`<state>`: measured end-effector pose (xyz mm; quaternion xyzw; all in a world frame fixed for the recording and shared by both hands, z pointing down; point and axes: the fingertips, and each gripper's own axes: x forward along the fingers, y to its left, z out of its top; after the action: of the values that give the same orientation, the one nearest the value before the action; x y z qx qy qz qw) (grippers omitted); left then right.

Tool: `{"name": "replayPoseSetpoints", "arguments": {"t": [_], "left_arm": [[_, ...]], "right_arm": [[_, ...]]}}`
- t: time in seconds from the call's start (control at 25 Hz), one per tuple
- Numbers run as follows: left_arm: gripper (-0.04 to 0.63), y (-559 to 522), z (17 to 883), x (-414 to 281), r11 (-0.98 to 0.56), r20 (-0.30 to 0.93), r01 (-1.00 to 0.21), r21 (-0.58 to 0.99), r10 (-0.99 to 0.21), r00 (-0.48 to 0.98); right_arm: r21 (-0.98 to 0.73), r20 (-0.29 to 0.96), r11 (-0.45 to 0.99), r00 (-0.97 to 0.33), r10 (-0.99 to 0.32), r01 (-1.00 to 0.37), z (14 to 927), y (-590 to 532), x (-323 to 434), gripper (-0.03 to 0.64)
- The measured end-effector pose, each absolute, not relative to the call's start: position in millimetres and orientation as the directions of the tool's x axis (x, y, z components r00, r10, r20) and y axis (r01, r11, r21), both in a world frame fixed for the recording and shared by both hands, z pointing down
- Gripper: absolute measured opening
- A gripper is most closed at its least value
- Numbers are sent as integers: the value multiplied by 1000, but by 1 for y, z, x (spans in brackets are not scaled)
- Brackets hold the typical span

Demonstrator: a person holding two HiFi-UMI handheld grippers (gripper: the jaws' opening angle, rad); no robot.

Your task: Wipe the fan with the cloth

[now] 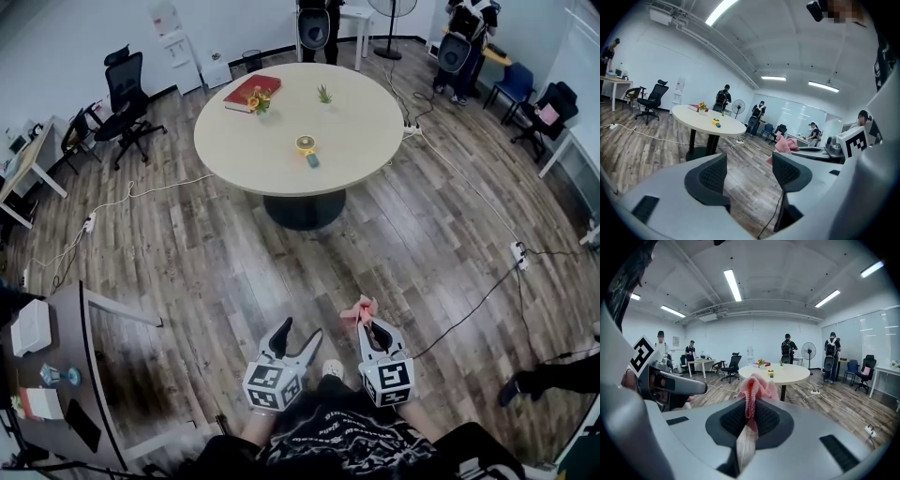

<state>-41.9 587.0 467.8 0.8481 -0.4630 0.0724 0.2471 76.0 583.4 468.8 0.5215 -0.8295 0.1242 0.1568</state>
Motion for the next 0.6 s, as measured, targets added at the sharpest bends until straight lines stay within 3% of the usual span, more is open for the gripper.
{"name": "replayPoseSetpoints", "arguments": {"t": [0.6], "left_arm": [[311, 517, 496, -31, -406, 393, -834, 373, -745, 538]], "right_arm": [[-48, 411, 431, -411, -814, -901, 486, 514, 92, 29]]}}
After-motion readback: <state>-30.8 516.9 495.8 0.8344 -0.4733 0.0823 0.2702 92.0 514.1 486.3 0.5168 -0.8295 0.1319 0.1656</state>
